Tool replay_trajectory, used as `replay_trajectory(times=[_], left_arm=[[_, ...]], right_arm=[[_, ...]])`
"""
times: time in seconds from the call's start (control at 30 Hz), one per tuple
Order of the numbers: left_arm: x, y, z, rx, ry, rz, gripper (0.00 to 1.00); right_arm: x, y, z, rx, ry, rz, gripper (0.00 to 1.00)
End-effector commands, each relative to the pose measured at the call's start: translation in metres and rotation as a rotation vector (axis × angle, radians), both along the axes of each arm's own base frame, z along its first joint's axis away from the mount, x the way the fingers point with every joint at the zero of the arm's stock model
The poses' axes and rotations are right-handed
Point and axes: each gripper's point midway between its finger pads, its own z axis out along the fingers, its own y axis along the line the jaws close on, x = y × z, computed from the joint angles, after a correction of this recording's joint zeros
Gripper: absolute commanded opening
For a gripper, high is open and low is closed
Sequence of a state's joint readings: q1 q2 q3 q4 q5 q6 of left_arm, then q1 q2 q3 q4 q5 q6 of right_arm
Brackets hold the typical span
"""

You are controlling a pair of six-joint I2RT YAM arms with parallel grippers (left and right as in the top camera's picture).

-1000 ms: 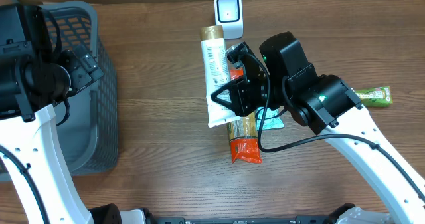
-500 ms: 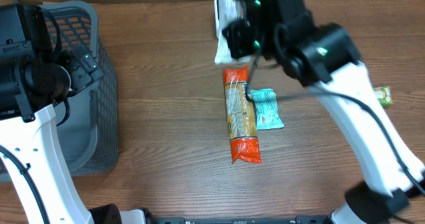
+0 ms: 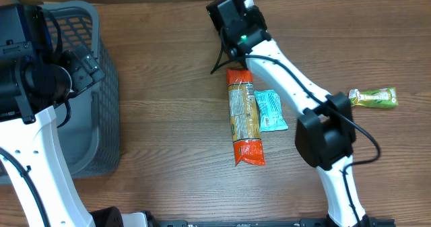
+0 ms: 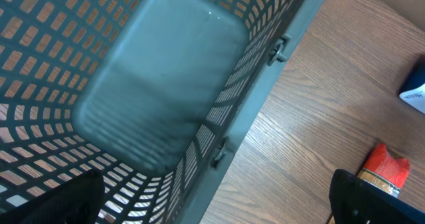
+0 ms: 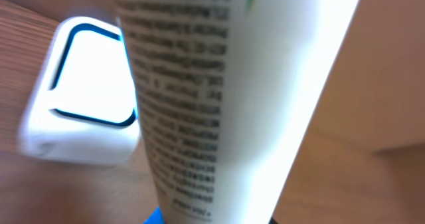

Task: Scan the item barcode
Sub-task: 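Hold the white tube in front of the white scanner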

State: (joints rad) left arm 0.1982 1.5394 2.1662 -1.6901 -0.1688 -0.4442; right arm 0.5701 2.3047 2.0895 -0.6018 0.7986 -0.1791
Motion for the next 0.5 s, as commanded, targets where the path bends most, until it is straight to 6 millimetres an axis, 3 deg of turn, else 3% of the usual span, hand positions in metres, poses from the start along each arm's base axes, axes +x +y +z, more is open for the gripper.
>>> replay_trajectory(times=[0.0, 0.3, 0.47], left_arm=[[-0.001, 0.004, 0.001, 0.017, 0.004, 0.002, 1.00], [-0.001, 0.004, 0.001, 0.017, 0.004, 0.002, 1.00], [-0.001, 0.004, 0.001, 0.017, 0.004, 0.002, 0.99]], right_arm=[[0.011, -0.010, 0.021, -0.295, -0.031, 0.016, 0.04], [0.044, -0.007, -0.007, -0.421, -0.022, 0.121, 0.04], [0.056, -0.029, -0.027, -0.461, 0.013, 0.102, 0.04]])
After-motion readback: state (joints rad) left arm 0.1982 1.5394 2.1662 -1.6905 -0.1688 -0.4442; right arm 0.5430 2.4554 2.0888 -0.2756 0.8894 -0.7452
